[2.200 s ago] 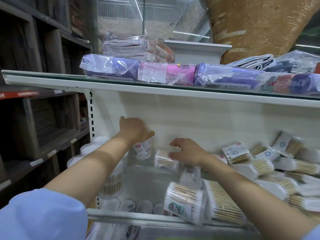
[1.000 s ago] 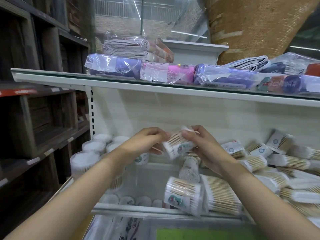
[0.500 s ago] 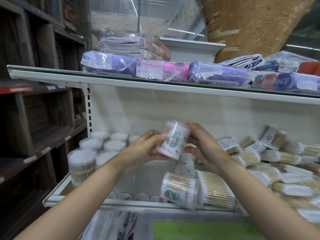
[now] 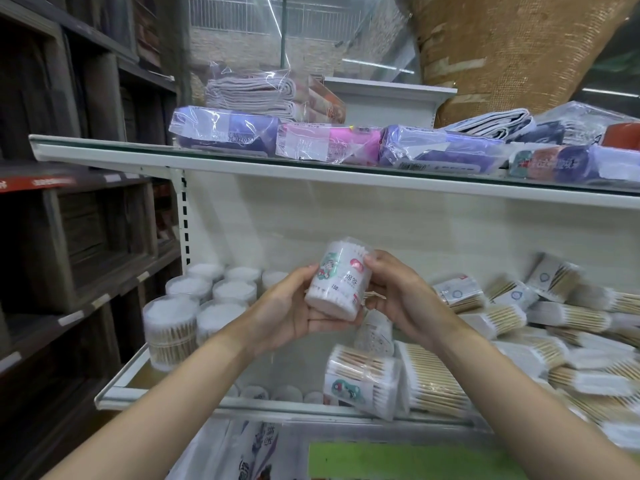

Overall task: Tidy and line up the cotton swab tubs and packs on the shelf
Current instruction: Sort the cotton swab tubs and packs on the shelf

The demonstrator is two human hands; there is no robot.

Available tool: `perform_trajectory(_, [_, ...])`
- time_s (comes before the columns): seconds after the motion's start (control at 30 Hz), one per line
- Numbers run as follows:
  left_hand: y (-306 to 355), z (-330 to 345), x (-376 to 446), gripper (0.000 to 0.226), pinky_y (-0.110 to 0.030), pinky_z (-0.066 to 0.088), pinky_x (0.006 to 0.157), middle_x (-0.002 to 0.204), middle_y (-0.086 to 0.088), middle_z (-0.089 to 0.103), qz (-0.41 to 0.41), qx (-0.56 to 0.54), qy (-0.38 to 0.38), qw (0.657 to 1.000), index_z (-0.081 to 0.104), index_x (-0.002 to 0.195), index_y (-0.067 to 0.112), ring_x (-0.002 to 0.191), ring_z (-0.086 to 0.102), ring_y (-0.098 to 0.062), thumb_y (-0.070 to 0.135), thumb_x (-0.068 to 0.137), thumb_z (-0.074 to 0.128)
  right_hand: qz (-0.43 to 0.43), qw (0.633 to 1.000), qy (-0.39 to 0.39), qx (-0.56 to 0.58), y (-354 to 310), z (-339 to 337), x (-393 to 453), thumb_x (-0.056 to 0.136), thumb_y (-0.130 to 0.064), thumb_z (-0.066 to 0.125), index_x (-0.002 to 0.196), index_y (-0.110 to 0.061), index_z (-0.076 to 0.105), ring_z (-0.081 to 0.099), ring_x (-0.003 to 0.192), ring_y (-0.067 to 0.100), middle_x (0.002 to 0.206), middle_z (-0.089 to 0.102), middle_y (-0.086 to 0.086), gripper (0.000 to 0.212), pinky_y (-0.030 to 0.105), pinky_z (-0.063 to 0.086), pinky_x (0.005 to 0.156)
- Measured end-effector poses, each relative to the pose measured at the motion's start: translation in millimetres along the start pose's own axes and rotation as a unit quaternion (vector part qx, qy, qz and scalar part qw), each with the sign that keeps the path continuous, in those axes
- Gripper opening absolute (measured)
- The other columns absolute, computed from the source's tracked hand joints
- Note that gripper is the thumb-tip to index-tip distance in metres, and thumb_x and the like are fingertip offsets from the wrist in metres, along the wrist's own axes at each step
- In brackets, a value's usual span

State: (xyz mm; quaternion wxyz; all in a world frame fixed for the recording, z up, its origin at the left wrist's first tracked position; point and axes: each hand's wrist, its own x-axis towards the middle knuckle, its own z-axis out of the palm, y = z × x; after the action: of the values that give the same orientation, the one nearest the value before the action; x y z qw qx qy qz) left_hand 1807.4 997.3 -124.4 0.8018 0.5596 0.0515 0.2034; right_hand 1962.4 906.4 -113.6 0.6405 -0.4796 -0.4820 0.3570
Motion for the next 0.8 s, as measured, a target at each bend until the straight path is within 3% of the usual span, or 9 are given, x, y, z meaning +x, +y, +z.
perform_trajectory(0.13, [-0.9,-1.9,0.5,0.046,-0.032,0.057,0.070,0.103,-0.017,0.070,-0.002,0.027,0.029,0.999,0.057,0.121,0.007,0.088,0.070,-0.027,0.037,0.095,0.033,-0.007,1.000,0.015,-0.006,0.7,1.4,0.5,0.074,-0.034,0.064,0.094,-0.019,0.062,0.060,0.076,0.011,0.082,0.066,-0.003,0.025,0.031,0.041,0.067])
perform_trajectory(0.23, [-3.8,-0.9,5.1,0.021,-0.023,0.052,0.066,0.091,-0.005,0.066,0.068,0.113,0.165,0.977,0.059,0.097,0.015,0.077,0.066,-0.013,0.025,0.097,0.041,-0.018,0.998,0.043,-0.037,-1.3,1.0,-0.3,0.070,-0.031,0.074,0.106,-0.015,0.061,0.061,0.084,0.014,0.089,0.067,-0.001,0.041,0.032,0.044,0.069])
perform_trajectory(0.3, [-3.1,1.6,4.5,0.008,-0.021,0.045,0.070,0.091,0.000,0.062,0.123,0.232,0.256,0.930,0.055,0.091,0.019,0.080,0.059,-0.009,0.027,0.089,0.057,-0.020,0.996,0.057,-0.060,-2.2,1.3,-0.7,0.073,-0.027,0.070,0.116,-0.012,0.057,0.063,0.088,0.012,0.098,0.068,0.000,0.048,0.029,0.046,0.070])
perform_trajectory(0.4, [-4.6,11.3,1.6,0.035,-0.025,0.046,0.081,0.105,0.005,0.056,0.166,0.382,0.267,0.869,0.051,0.104,0.021,0.096,0.055,-0.009,0.034,0.079,0.072,-0.026,0.991,0.082,-0.102,0.2,2.3,-0.2,0.076,-0.027,0.072,0.117,-0.015,0.056,0.066,0.089,0.009,0.106,0.066,0.003,0.046,0.024,0.050,0.070])
perform_trajectory(0.53, [-5.7,21.7,6.5,0.058,-0.032,0.048,0.091,0.114,0.004,0.051,0.142,0.472,0.294,0.819,0.046,0.114,0.022,0.104,0.054,-0.011,0.044,0.070,0.077,-0.038,0.990,0.092,-0.097,0.2,3.9,-1.9,0.074,-0.038,0.069,0.101,-0.012,0.056,0.065,0.087,0.016,0.097,0.064,0.007,0.040,0.033,0.053,0.077])
perform_trajectory(0.6, [-1.9,18.4,10.3,0.054,-0.029,0.052,0.084,0.109,0.000,0.058,0.141,0.434,0.306,0.836,0.052,0.114,0.015,0.094,0.061,-0.011,0.041,0.073,0.075,-0.044,0.995,0.071,-0.052,-3.1,2.0,-3.7,0.085,-0.033,0.059,0.092,-0.012,0.056,0.064,0.080,0.012,0.089,0.065,0.005,0.022,0.027,0.050,0.069])
perform_trajectory(0.7, [3.6,13.4,10.3,0.034,-0.019,0.050,0.062,0.097,-0.007,0.066,0.094,0.227,0.229,0.942,0.063,0.104,0.009,0.071,0.063,-0.008,0.035,0.082,0.065,-0.042,0.997,0.064,0.006,-7.2,-5.2,-4.7,0.095,-0.021,0.048,0.098,-0.010,0.060,0.060,0.086,0.018,0.093,0.062,0.011,0.017,0.028,0.047,0.069])
perform_trajectory(0.73, [4.1,11.8,9.9,0.034,-0.024,0.052,0.064,0.096,-0.010,0.067,0.067,0.128,0.195,0.970,0.065,0.101,0.009,0.075,0.063,-0.013,0.036,0.081,0.063,-0.041,0.997,0.066,0.017,-8.5,-6.8,-5.2,0.096,-0.019,0.046,0.100,-0.009,0.060,0.059,0.086,0.018,0.092,0.061,0.012,0.018,0.028,0.047,0.069])
perform_trajectory(0.8, [4.7,9.0,8.9,0.039,-0.036,0.057,0.068,0.094,-0.013,0.068,0.033,-0.010,0.159,0.987,0.066,0.100,0.009,0.082,0.066,-0.022,0.039,0.075,0.060,-0.040,0.997,0.067,0.025,-10.5,-8.1,-6.5,0.096,-0.016,0.045,0.100,-0.008,0.061,0.060,0.081,0.016,0.088,0.061,0.009,0.019,0.025,0.048,0.065])
